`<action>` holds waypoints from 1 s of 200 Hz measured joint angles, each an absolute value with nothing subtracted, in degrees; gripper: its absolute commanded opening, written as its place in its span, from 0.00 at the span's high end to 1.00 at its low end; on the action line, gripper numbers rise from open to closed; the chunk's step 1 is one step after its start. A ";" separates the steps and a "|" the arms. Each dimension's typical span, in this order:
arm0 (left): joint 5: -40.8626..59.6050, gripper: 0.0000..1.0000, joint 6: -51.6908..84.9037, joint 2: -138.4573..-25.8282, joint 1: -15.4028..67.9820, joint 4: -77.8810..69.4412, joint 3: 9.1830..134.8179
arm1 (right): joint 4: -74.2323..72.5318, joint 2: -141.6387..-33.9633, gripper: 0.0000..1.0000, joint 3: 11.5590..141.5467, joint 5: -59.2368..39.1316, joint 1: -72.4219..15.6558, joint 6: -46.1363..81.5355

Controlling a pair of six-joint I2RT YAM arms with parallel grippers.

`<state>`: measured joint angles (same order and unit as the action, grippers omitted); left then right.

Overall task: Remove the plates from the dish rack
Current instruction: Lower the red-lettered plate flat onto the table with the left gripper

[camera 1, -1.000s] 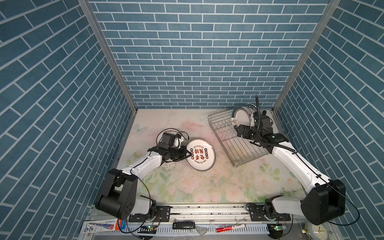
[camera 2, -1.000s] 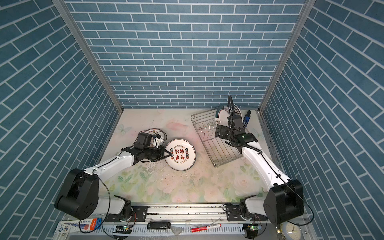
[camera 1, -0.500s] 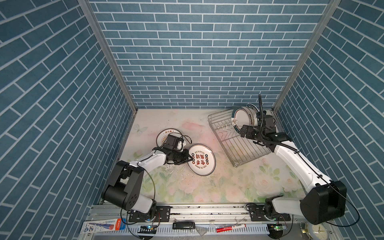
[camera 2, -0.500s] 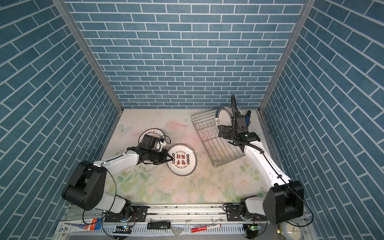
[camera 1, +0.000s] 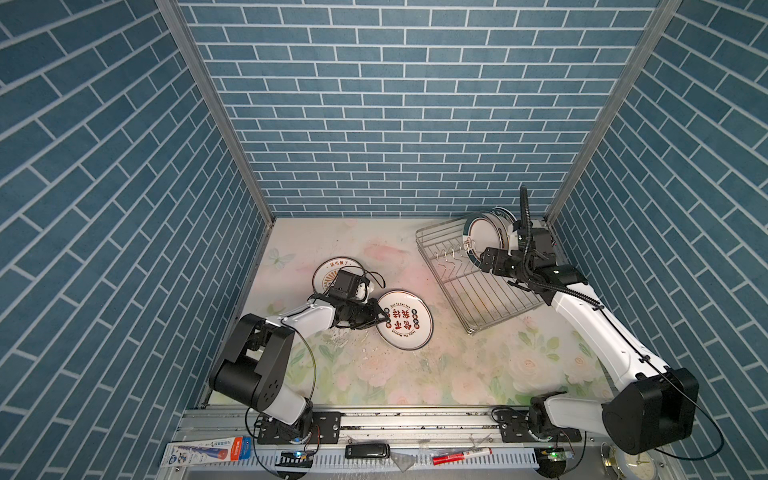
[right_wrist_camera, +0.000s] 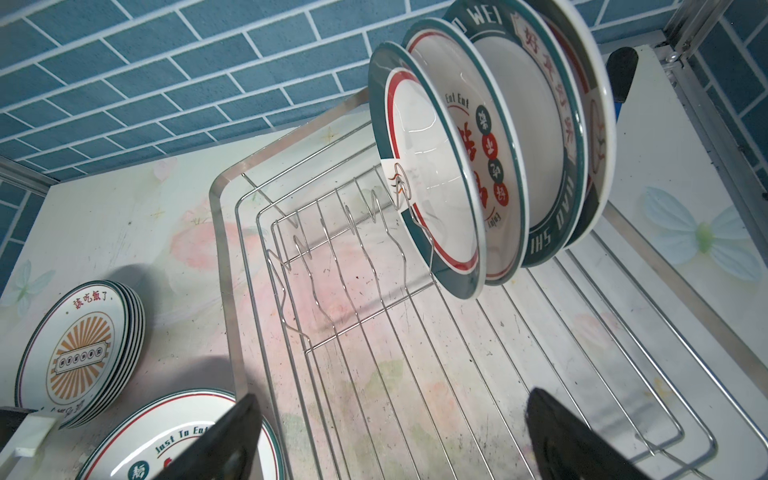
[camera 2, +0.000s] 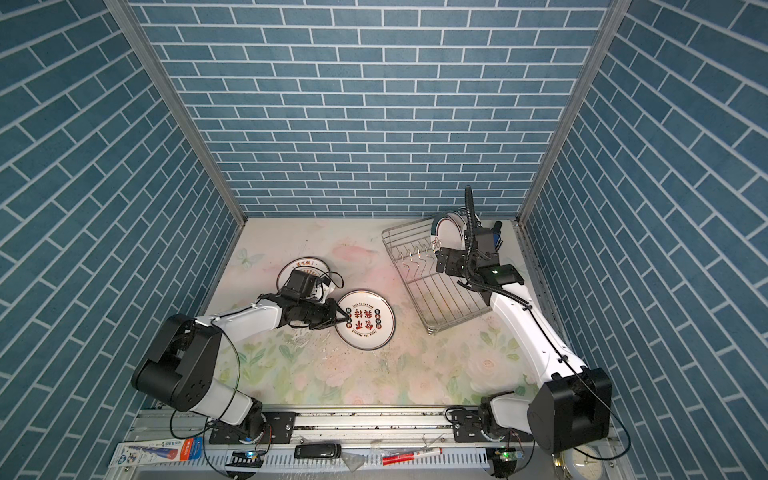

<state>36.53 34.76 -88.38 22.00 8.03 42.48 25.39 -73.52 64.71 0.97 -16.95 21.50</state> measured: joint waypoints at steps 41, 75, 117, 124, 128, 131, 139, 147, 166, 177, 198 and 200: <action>35.90 0.60 34.59 -90.32 22.04 8.05 42.78 | 24.16 -73.52 0.01 64.66 1.26 -16.91 19.18; 35.62 0.53 33.98 -91.44 22.04 8.14 42.98 | 22.33 -73.69 0.01 64.62 1.30 -16.91 16.32; 35.31 0.43 33.30 -92.71 22.04 8.05 43.79 | 19.57 -76.01 0.01 64.53 1.30 -16.91 12.80; 35.29 0.42 33.10 -92.88 22.04 8.08 43.81 | 19.09 -76.51 0.01 64.53 1.30 -16.91 12.10; 35.29 0.41 33.10 -92.99 22.04 8.08 43.83 | 18.81 -76.84 0.01 64.53 1.32 -16.91 11.68; 35.16 0.40 32.99 -93.10 22.04 8.12 43.90 | 18.63 -77.21 0.01 64.55 1.32 -16.91 11.40; 34.98 0.35 32.71 -93.41 22.04 8.21 44.05 | 18.31 -77.95 0.01 64.55 1.32 -16.91 10.68; 35.00 0.30 32.71 -93.56 22.04 8.27 44.29 | 18.02 -78.72 0.01 64.55 1.32 -16.91 10.07; 34.13 0.27 32.38 -93.56 22.06 8.40 45.06 | 17.63 -80.34 0.01 64.55 1.41 -16.91 9.02; 33.56 0.25 32.23 -93.56 22.04 8.73 45.28 | 17.41 -80.99 0.01 64.55 1.76 -16.91 8.58; 32.93 0.24 31.64 -93.56 22.06 9.34 45.69 | 17.15 -81.78 0.01 64.55 2.52 -16.91 8.19; 32.82 0.24 31.59 -93.56 22.06 9.41 45.74 | 17.12 -81.82 0.01 64.55 2.63 -16.91 8.10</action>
<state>32.82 31.59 -93.56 22.06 9.41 45.74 17.12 -81.82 64.55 2.63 -16.91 8.10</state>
